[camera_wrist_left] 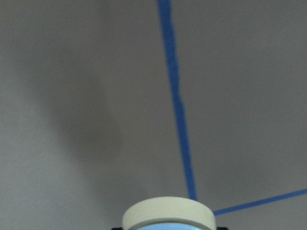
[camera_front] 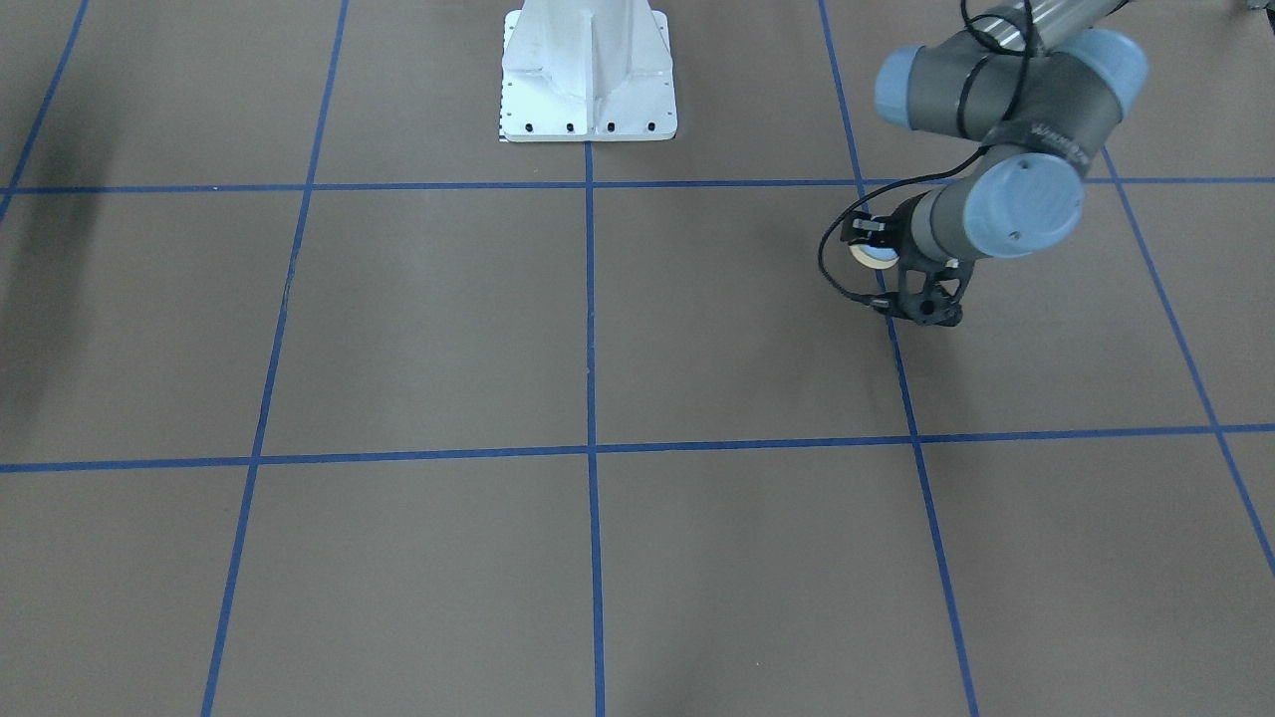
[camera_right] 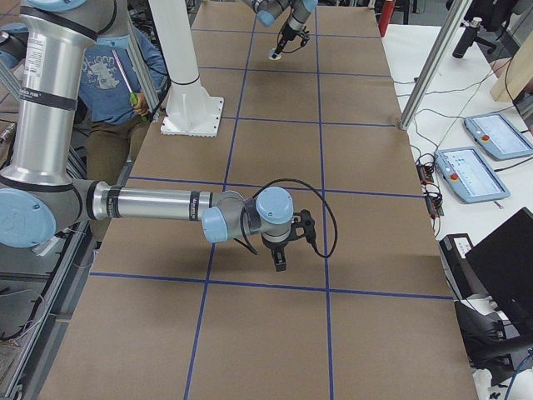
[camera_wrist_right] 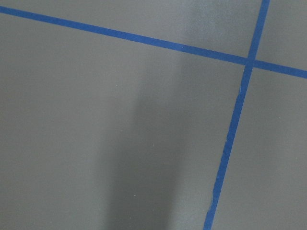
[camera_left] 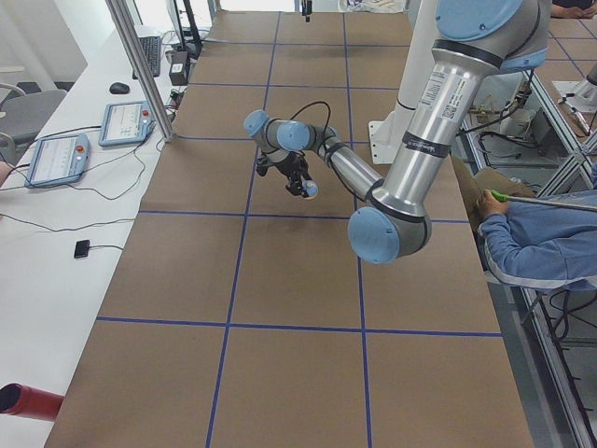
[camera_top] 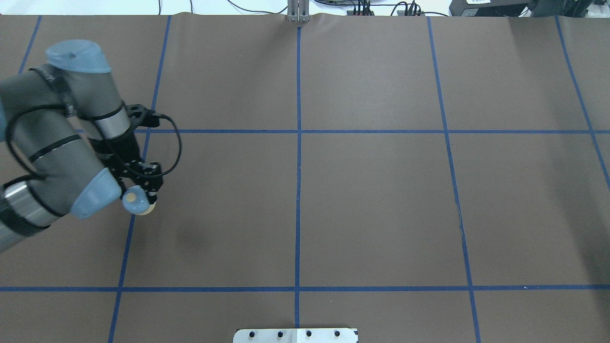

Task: Place and press bell with both arms
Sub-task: 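Carry the blue bell with the left gripper to the table center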

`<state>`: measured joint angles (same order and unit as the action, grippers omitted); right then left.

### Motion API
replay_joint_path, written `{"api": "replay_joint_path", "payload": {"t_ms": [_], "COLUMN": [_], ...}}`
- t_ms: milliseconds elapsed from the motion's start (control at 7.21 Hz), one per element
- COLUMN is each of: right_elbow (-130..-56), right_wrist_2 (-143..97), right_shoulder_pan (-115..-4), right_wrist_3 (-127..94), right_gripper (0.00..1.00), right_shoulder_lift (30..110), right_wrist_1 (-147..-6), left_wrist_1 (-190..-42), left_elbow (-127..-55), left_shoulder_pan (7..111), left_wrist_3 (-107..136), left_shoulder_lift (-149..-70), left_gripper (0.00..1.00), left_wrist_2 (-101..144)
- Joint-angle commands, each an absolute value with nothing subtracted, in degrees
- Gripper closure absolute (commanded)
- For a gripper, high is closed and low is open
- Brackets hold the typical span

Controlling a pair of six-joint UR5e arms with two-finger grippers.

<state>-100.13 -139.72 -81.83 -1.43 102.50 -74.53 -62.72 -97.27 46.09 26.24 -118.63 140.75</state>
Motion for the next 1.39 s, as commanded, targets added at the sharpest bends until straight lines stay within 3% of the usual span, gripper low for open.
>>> {"api": "replay_joint_path", "payload": {"t_ms": [0,277,693,971,1248], "right_elbow": [-100.02,-100.02,-98.97,-98.97,-98.96], "right_wrist_2": [-139.75,-139.75,-139.75,-139.66,-139.75], "right_shoulder_pan": [-81.83,-81.65,-80.95,-80.95,-80.86], "right_wrist_3": [-1.49,-1.58,-1.50,-1.58,-1.58], "right_gripper": [0.00,0.00,0.00,0.00,0.00], "right_shoulder_lift": [102.39,102.31,102.04,102.04,102.04], "right_wrist_1": [-74.53,-74.62,-74.53,-74.53,-74.53], "left_wrist_1": [-62.40,-69.21,-85.49,-85.52,-85.61], "left_elbow": [-82.60,-67.30,-54.29,-52.91,-52.91], "left_shoulder_pan": [43.60,41.32,37.89,36.56,35.69], "left_wrist_3": [34.77,43.02,59.20,61.07,61.61], "left_shoulder_lift": [-135.54,-147.08,-153.42,-154.60,-154.60], "left_gripper": [0.89,0.89,0.86,0.85,0.74], "left_wrist_2": [140.80,140.71,140.71,140.54,140.45]}}
